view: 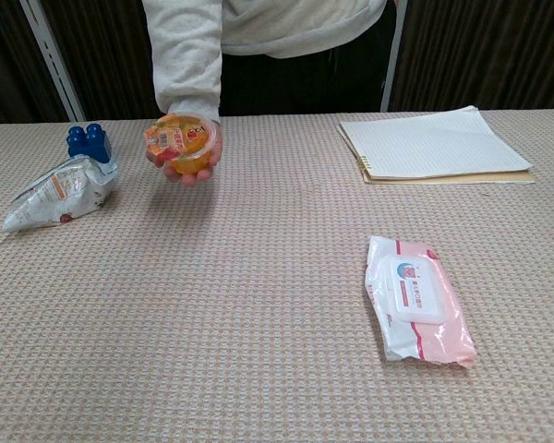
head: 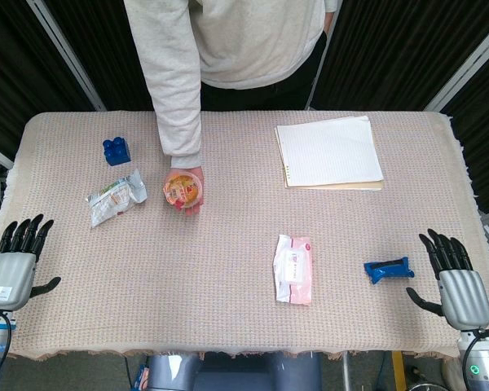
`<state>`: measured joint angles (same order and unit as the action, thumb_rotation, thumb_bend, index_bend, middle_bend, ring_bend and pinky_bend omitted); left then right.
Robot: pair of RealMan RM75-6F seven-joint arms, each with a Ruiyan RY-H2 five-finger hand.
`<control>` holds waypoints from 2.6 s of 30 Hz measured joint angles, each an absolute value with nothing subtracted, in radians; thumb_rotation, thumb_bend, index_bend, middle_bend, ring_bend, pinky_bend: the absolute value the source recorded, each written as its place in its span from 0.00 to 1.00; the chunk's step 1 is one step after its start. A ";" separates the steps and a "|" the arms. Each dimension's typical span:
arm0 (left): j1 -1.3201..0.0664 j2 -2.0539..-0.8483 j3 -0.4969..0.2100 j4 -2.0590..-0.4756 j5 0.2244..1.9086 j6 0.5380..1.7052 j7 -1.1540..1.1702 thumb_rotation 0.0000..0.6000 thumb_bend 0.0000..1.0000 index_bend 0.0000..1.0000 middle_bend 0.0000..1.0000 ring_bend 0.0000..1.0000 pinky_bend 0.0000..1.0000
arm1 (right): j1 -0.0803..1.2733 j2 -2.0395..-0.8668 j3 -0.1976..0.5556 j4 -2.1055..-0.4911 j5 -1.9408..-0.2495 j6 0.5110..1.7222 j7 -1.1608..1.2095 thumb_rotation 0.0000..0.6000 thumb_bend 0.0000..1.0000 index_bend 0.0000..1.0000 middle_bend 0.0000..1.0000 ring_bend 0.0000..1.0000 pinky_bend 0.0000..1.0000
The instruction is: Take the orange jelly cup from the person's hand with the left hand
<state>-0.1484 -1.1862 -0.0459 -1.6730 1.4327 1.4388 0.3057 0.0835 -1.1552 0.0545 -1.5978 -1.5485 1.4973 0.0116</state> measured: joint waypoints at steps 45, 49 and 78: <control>-0.538 -1.061 -0.224 -1.869 1.081 1.000 0.654 1.00 0.06 0.04 0.00 0.00 0.13 | 0.093 -1.149 0.053 -1.608 -1.527 1.465 0.013 1.00 0.14 0.05 0.00 0.00 0.00; -0.631 -1.089 -0.243 -1.867 0.959 0.947 0.755 1.00 0.06 0.04 0.00 0.01 0.13 | 0.093 -1.146 0.052 -1.608 -1.527 1.465 0.018 1.00 0.14 0.05 0.00 0.00 0.00; -1.074 -1.389 -0.235 -1.732 0.369 1.036 1.049 1.00 0.37 0.31 0.28 0.26 0.34 | 0.083 -1.132 0.046 -1.617 -1.525 1.469 0.039 1.00 0.14 0.05 0.00 0.00 0.00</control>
<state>-1.0736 -1.3886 -0.2345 -1.7320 0.3687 1.0357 1.0492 0.0830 -1.1317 0.0461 -1.6172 -1.5248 1.4692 0.0394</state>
